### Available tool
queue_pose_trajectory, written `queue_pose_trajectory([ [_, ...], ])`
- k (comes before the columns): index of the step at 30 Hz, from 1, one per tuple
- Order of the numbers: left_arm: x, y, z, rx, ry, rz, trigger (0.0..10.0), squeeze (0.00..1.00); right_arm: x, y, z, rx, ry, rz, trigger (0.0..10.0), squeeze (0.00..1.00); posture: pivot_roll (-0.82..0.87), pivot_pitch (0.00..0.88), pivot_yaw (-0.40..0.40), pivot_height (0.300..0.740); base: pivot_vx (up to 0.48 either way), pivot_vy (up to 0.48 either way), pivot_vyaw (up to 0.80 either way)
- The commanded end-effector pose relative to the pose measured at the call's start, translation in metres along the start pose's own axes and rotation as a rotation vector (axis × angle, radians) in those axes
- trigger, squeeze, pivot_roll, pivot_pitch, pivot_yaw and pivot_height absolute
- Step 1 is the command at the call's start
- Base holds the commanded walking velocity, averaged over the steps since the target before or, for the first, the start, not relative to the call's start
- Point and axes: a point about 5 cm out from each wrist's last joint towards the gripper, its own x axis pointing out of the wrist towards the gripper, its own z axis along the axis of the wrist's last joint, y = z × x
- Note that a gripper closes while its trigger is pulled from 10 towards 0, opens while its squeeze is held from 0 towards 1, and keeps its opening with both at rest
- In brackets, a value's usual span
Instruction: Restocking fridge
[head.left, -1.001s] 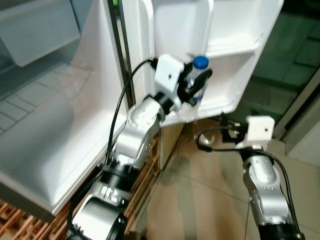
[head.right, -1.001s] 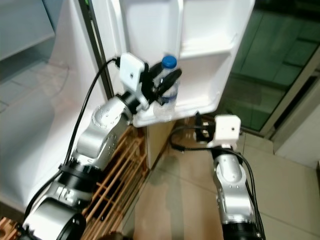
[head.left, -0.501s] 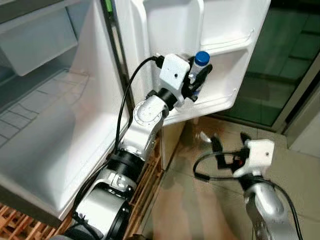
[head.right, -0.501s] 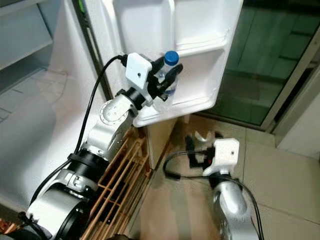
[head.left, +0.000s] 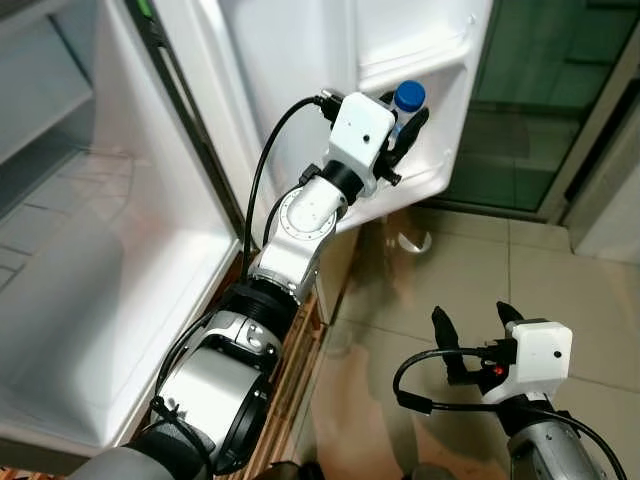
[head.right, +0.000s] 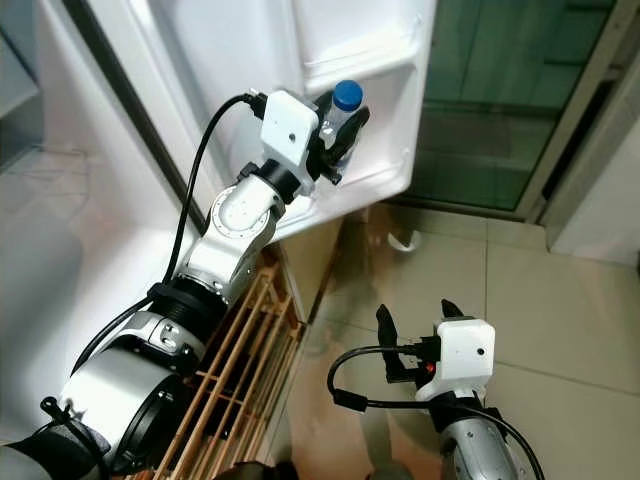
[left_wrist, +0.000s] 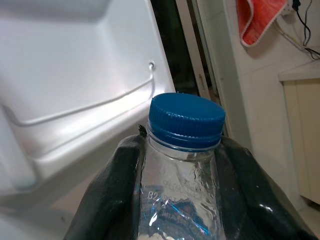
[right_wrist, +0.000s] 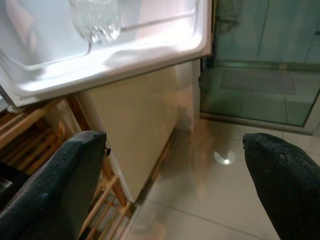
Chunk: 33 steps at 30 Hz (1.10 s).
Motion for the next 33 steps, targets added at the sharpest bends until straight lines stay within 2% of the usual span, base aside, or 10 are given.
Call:
queue_pose_trajectory([
  [1, -0.002, 0.010, 0.003, 0.053, -0.023, 0.032, 10.0, 0.00, -0.005, 0.003, 0.003, -0.003, 0.007, 0.010, 10.0, 0.04, -0.29, 0.178, 0.171, 0.740, 0.000, 0.000, 0.00],
  [6, -0.006, 0.018, 0.001, 0.091, -0.039, 0.062, 10.0, 0.00, -0.012, 0.002, 0.006, -0.013, 0.027, 0.009, 10.0, 0.03, -0.30, 0.187, 0.161, 0.740, 0.000, 0.000, 0.00],
  [11, -0.007, 0.026, 0.009, 0.013, -0.070, 0.095, 10.0, 0.00, -0.014, 0.003, 0.006, -0.018, 0.038, 0.015, 10.0, 0.03, -0.30, 0.178, 0.157, 0.740, 0.000, 0.000, 0.00],
  [16, -0.019, 0.020, -0.001, -0.050, -0.032, 0.051, 10.0, 0.00, -0.005, 0.002, 0.003, -0.022, 0.037, 0.020, 10.0, 0.03, -0.29, 0.117, 0.167, 0.740, 0.000, 0.000, 0.00],
  [20, -0.028, 0.025, -0.012, -0.104, 0.019, 0.075, 10.0, 0.00, 0.009, -0.002, 0.005, -0.026, 0.005, 0.008, 10.0, 0.04, -0.28, 0.066, 0.185, 0.740, 0.000, 0.000, 0.00],
  [22, -0.037, 0.037, -0.015, -0.165, 0.061, 0.125, 10.0, 0.00, 0.017, -0.007, 0.010, -0.030, -0.026, -0.028, 10.0, 0.04, -0.28, 0.034, 0.198, 0.740, 0.000, 0.000, 0.00],
  [24, -0.055, 0.046, -0.014, -0.226, 0.090, 0.148, 10.0, 0.00, 0.024, -0.015, 0.018, -0.027, -0.070, -0.095, 10.0, 0.02, -0.27, 0.000, 0.208, 0.740, 0.000, 0.000, 0.00],
  [27, -0.080, 0.042, -0.004, -0.287, 0.085, 0.107, 10.0, 0.00, 0.030, -0.025, 0.026, -0.019, -0.112, -0.160, 10.0, 0.02, -0.23, 0.000, 0.192, 0.740, 0.000, 0.000, 0.00],
  [30, -0.098, 0.036, 0.004, -0.348, 0.067, 0.126, 10.0, 0.00, 0.036, -0.027, 0.030, -0.016, -0.127, -0.151, 10.0, 0.03, -0.20, 0.000, 0.161, 0.740, 0.000, 0.000, 0.17],
  [33, -0.107, 0.030, 0.000, -0.374, 0.087, 0.159, 10.0, 0.00, 0.041, -0.027, 0.029, -0.029, -0.121, -0.126, 10.0, 0.03, -0.19, 0.000, 0.144, 0.740, 0.000, 0.000, 0.57],
])
